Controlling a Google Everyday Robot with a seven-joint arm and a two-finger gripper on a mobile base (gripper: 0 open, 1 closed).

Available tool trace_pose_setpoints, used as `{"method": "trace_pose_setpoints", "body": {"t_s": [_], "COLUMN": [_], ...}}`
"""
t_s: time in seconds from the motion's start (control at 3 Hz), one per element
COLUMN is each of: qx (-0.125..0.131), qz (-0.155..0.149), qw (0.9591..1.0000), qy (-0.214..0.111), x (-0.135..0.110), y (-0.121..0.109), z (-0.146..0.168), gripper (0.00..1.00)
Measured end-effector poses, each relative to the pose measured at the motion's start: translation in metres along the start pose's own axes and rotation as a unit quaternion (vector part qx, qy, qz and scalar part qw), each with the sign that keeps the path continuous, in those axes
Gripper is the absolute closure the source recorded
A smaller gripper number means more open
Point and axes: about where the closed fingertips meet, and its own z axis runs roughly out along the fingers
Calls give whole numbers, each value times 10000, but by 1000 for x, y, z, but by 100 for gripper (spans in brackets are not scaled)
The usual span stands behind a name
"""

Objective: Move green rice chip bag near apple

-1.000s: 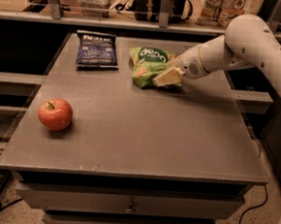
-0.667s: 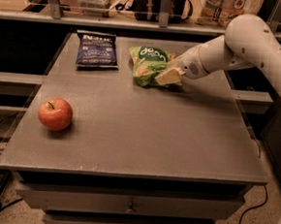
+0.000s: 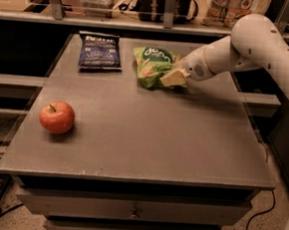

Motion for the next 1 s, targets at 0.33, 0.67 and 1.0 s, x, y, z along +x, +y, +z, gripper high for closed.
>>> {"method": "trace_pose_setpoints", "body": {"t_s": [0.33, 0.67, 1.0], "qx": [132, 320, 357], "qz": [-540, -1387, -1925], "qw": [9984, 9894, 9795], "qy": [-97, -303, -482], "x": [-33, -83, -113], "y": [26, 70, 102], "z": [-22, -55, -75], "gripper": [100, 100, 100]}}
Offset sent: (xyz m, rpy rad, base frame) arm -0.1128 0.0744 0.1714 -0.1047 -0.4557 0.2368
